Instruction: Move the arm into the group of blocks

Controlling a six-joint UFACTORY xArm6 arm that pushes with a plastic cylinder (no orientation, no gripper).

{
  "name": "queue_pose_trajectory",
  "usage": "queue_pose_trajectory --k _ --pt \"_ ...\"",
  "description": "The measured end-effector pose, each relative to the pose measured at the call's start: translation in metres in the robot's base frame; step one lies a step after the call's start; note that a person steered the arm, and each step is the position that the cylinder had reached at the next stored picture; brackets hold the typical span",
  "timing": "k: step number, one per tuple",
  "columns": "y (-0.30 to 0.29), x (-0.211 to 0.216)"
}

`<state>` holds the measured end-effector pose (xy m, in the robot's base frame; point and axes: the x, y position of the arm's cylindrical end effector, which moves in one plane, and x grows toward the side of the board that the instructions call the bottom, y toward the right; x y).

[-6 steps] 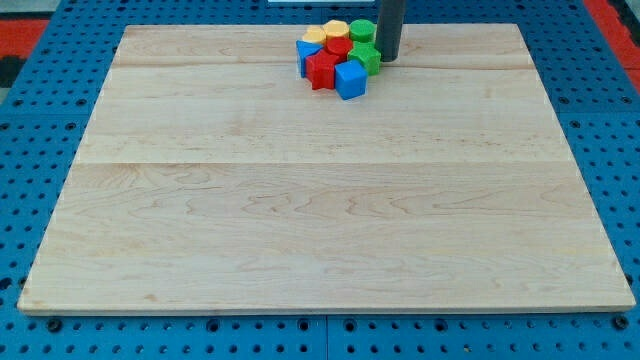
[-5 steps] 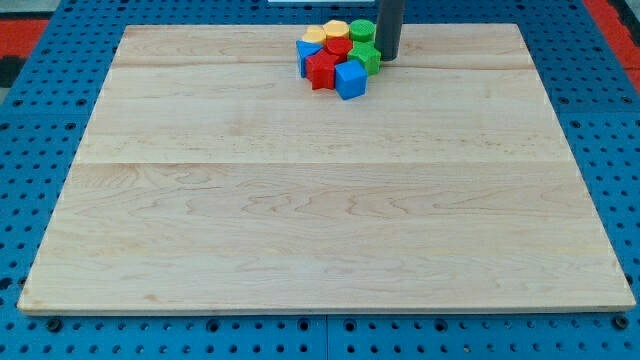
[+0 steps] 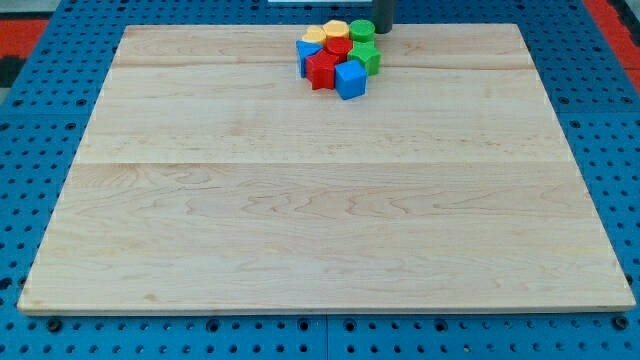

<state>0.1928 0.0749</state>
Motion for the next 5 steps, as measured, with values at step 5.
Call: queue_pose_trajectory --k 5 --pt "0.019 0.023"
